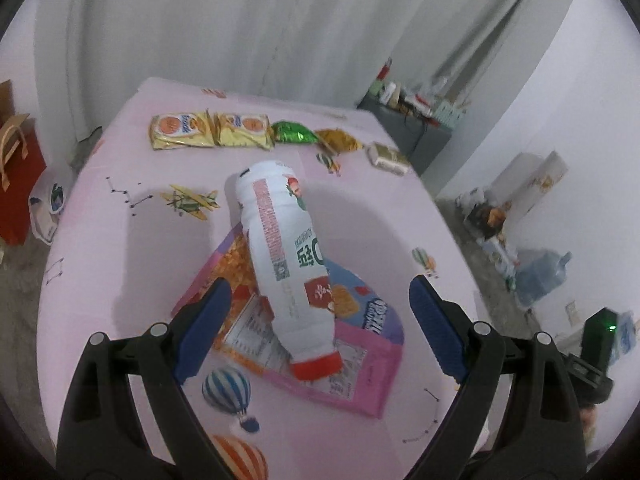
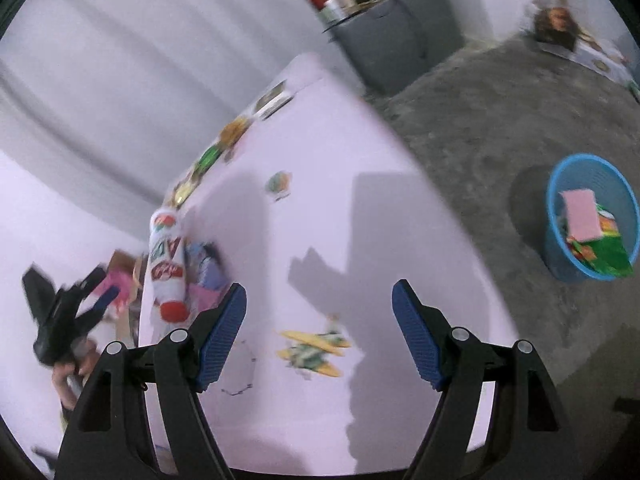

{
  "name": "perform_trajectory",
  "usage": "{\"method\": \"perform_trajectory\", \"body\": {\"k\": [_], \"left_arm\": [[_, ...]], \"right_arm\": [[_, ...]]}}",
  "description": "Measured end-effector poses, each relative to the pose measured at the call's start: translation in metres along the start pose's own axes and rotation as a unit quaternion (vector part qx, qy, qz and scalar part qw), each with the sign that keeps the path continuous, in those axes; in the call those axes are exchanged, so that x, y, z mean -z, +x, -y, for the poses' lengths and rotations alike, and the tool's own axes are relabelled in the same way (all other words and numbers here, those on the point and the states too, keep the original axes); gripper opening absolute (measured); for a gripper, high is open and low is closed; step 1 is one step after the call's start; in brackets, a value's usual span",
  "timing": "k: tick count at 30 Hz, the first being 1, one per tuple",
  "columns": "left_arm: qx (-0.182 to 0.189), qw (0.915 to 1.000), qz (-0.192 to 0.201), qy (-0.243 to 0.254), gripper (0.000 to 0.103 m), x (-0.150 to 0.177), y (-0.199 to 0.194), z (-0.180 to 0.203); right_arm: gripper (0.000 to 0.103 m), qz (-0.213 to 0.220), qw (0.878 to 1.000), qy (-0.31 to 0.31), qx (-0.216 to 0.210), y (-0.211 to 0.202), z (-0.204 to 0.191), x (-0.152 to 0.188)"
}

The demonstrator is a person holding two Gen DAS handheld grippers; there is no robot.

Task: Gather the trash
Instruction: 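Move both grippers back over the table toward the white bottle, then grasp the white AD bottle with the left gripper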

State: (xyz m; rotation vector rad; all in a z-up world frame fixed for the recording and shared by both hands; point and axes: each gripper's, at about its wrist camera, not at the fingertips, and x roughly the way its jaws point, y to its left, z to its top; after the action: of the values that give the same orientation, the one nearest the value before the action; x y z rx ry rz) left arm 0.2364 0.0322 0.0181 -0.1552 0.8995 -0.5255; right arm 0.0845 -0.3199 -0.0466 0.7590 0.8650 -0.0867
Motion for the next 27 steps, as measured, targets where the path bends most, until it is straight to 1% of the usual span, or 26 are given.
{"method": "perform_trajectory", "body": {"k": [1, 4, 8, 9, 10, 12, 13, 14, 17, 21, 25, 27], "left_arm": [[-0.011, 0.9998, -0.017, 0.006, 0.086, -0.005, 0.012, 0.003], [-0.037, 0.9984, -0.041, 0.01, 0.086, -0.018, 0.041, 0.004], [-0.081, 0.9944, -0.06, 0.03, 0.085, -0.026, 0.072, 0.006], [-0.092, 0.993, -0.065, 0.035, 0.083, -0.026, 0.079, 0.006], [-0.1, 0.9918, -0.07, 0.038, 0.077, -0.027, 0.085, 0.006], [-0.114, 0.9898, -0.076, 0.038, 0.071, -0.028, 0.095, 0.003], [-0.119, 0.9892, -0.079, 0.035, 0.065, -0.028, 0.099, 0.001], [-0.12, 0.989, -0.081, 0.03, 0.063, -0.027, 0.102, -0.002], [-0.109, 0.9912, -0.074, 0.015, 0.062, -0.025, 0.101, -0.01], [-0.097, 0.9935, -0.059, 0.005, 0.061, -0.021, 0.095, -0.015], [-0.066, 0.9972, -0.033, -0.015, 0.06, -0.016, 0.081, -0.024], [-0.052, 0.9982, -0.022, -0.023, 0.059, -0.015, 0.07, -0.027]], "right_arm": [[0.073, -0.006, 1.0, -0.008, -0.003, 0.005, -0.006, 0.0], [0.073, -0.023, 0.999, -0.026, -0.007, 0.019, -0.022, 0.001], [0.073, -0.04, 0.998, -0.043, -0.011, 0.031, -0.036, 0.004], [0.073, -0.044, 0.998, -0.047, -0.01, 0.034, -0.039, 0.004], [0.073, -0.046, 0.998, -0.05, -0.01, 0.034, -0.039, 0.005], [0.073, -0.051, 0.997, -0.057, -0.009, 0.036, -0.041, 0.006], [0.073, -0.053, 0.997, -0.063, -0.009, 0.038, -0.043, 0.006], [0.073, -0.054, 0.996, -0.066, -0.011, 0.04, -0.046, 0.005], [0.073, -0.062, 0.995, -0.078, -0.022, 0.046, -0.055, 0.002], [0.073, -0.089, 0.991, -0.084, -0.062, 0.063, -0.068, -0.007], [0.073, -0.117, 0.984, -0.089, -0.095, 0.09, -0.086, -0.017], [0.07, -0.134, 0.981, -0.083, -0.111, 0.104, -0.091, -0.022]]}}
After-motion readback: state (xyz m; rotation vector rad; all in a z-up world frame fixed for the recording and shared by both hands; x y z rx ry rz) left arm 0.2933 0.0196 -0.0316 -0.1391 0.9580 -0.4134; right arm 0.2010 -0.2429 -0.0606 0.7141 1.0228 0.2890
